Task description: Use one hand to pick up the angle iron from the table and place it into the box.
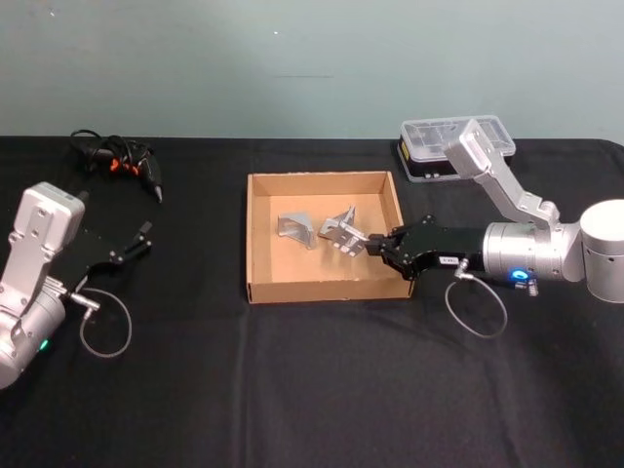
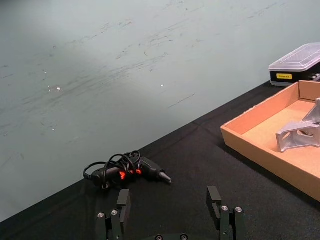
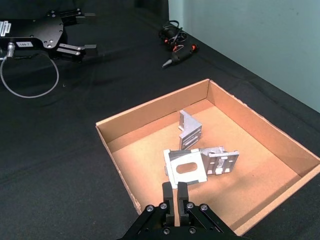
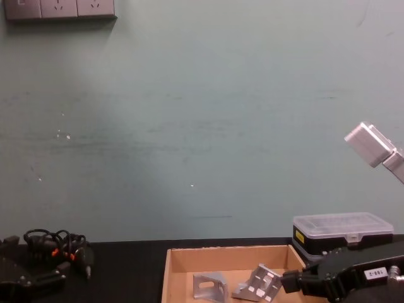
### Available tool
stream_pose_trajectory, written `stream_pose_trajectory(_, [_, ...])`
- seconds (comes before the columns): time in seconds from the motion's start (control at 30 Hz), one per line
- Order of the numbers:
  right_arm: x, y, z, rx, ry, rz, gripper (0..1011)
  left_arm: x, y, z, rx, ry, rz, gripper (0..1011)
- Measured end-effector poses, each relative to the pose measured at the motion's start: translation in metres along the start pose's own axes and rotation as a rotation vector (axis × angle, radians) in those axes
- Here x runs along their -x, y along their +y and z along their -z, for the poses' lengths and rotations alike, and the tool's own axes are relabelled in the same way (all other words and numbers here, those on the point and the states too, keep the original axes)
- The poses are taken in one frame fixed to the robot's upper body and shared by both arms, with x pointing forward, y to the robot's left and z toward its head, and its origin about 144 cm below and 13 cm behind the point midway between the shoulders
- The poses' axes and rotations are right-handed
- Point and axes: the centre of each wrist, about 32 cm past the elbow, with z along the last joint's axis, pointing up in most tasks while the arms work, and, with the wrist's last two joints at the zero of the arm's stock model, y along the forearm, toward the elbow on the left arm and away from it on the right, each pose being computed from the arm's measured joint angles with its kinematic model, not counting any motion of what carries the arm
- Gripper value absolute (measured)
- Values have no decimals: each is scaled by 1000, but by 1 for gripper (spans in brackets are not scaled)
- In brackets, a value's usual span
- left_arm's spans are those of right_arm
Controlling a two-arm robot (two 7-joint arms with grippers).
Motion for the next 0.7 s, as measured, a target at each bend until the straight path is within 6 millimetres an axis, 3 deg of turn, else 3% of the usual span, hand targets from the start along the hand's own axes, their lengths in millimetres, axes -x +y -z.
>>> stream_pose_trajectory(0.23, [0,0,0,-1,-1,1,59,0,0,0,0,0,0,1000])
stream_pose_trajectory(0.6, [0,-1,0,-2,0,2,354,0,0,0,0,0,0,1000])
stream_pose_trajectory(0.7, [0,-1,0,-2,0,3,478,0,0,0,0,0,0,1000])
